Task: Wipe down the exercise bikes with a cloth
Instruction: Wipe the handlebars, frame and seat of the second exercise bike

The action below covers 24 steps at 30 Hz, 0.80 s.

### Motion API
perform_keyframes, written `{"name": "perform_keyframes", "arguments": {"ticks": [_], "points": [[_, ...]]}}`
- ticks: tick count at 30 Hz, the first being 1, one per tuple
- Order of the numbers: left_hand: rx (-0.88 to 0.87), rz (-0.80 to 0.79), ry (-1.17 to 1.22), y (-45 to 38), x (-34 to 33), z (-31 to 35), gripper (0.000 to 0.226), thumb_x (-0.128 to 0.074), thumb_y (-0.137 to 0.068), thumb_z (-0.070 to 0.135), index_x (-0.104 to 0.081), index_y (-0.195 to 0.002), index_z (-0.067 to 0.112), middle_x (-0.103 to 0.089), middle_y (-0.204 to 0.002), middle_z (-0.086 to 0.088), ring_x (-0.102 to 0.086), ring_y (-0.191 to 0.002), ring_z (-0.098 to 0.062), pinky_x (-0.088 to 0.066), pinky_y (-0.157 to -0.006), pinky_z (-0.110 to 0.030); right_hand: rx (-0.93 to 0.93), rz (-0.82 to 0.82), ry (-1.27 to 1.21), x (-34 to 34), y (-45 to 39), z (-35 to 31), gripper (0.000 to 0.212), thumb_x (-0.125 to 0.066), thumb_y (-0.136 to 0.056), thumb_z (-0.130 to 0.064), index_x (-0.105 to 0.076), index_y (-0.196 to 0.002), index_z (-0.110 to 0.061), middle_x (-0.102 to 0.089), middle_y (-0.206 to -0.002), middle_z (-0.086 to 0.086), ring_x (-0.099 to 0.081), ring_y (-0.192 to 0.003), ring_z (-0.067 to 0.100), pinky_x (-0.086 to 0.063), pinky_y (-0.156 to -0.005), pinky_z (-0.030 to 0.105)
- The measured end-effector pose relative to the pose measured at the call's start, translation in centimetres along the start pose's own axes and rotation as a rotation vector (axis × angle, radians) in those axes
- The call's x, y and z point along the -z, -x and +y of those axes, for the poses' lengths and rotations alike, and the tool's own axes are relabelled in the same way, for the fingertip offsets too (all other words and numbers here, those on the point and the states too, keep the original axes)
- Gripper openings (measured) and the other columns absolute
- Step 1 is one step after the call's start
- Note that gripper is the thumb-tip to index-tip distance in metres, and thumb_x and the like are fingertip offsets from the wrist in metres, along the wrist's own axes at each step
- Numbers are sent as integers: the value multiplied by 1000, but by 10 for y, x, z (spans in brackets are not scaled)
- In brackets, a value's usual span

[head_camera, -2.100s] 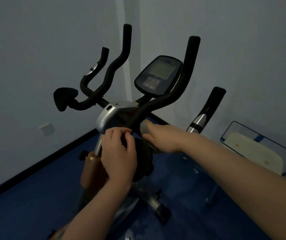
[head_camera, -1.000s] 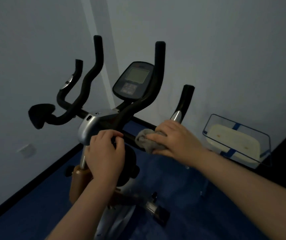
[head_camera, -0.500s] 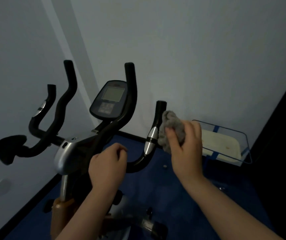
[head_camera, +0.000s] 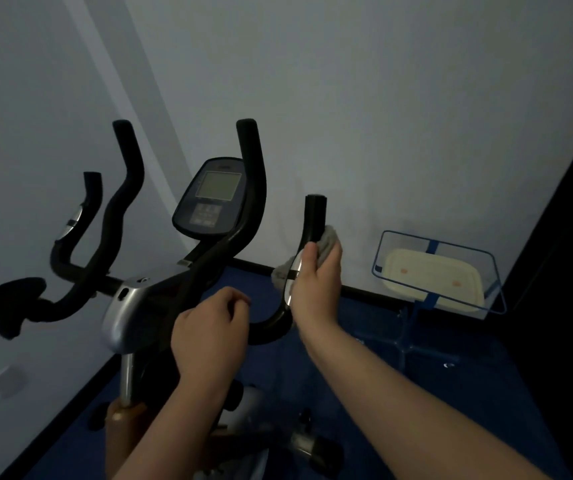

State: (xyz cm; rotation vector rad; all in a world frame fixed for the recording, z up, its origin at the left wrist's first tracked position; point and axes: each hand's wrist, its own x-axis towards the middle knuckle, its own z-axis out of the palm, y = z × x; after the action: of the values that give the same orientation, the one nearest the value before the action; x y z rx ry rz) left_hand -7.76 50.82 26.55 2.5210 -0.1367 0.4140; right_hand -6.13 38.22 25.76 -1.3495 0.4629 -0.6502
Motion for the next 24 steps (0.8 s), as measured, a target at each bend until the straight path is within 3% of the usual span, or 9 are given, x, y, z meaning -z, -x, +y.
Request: {"name": "perform_keyframes", "arguments": {"ticks": [3, 5, 7, 12, 16, 18, 21, 24], "points": [[-1, -9, -23, -2, -1, 0, 18, -52, -93, 28, -66, -85, 36, -56, -58, 19, -51, -51, 3, -43, -63, -30, 40, -45, 20, -1, 40, 14, 59, -30, -96, -57, -9, -150, -47, -24, -155, -16, -34, -122, -20, -30, -89, -4], [-7, -12, -24, -2, -1, 1, 17, -52, -93, 29, -65, -86, 37, -55, -59, 21, -50, -53, 6, -45, -67, -31, 41, -110, -27, 2, 66, 18, 59, -23, -90, -68, -5, -146, -57, -11, -157, -27, -20, -133, -20, -25, -107, 5], [-4, -7, -33, -2, -2, 1, 17, -52, -93, 30, -65, -85, 37, -53, -58, 22, -48, -53, 7, -42, -66, -30, -1, -95, -100, 4, 53, 15, 56, -23, -94, -63, -14, -148, -51, -19, -157, -21, -23, -141, -4, -24, -115, 23], [6, 9, -32, -3, -2, 0, 18, -52, -92, 28, -65, -84, 37, -53, -55, 21, -47, -52, 6, -38, -65, -29, -75, -9, -251, 8, -11, -9, 47, -52, -100, -20, -41, -145, -29, -49, -143, -5, -50, -124, 6, -39, -106, 22], [7, 17, -49, -3, -3, 0, 18, -53, -92, 27, -68, -85, 34, -53, -54, 19, -48, -50, 4, -37, -62, -28, -83, -50, -258, 9, 14, 9, 53, -62, -93, -32, -42, -141, -40, -55, -134, -10, -55, -118, 6, -44, -105, 32], [17, 24, -50, -3, -4, -1, 17, -54, -92, 28, -68, -85, 35, -53, -53, 19, -47, -50, 5, -34, -59, -27, -113, -65, -248, 5, -1, 10, 45, -60, -93, -37, -43, -134, -39, -59, -122, -8, -60, -108, 9, -50, -95, 29], [27, 11, -50, -4, -5, -2, 18, -52, -93, 28, -67, -86, 35, -53, -54, 20, -47, -51, 6, -32, -57, -26, -55, -78, -122, 2, -38, -6, 34, -51, -97, -39, -46, -127, -24, -62, -104, -7, -62, -94, 10, -49, -76, 17], [39, 14, -61, -4, -5, -2, 17, -53, -93, 27, -68, -88, 34, -52, -57, 21, -46, -55, 4, -34, -62, -28, 34, -99, -64, 3, -33, 5, 42, -47, -99, -38, -39, -137, -23, -59, -115, -6, -58, -96, 0, -45, -73, 5]]}}
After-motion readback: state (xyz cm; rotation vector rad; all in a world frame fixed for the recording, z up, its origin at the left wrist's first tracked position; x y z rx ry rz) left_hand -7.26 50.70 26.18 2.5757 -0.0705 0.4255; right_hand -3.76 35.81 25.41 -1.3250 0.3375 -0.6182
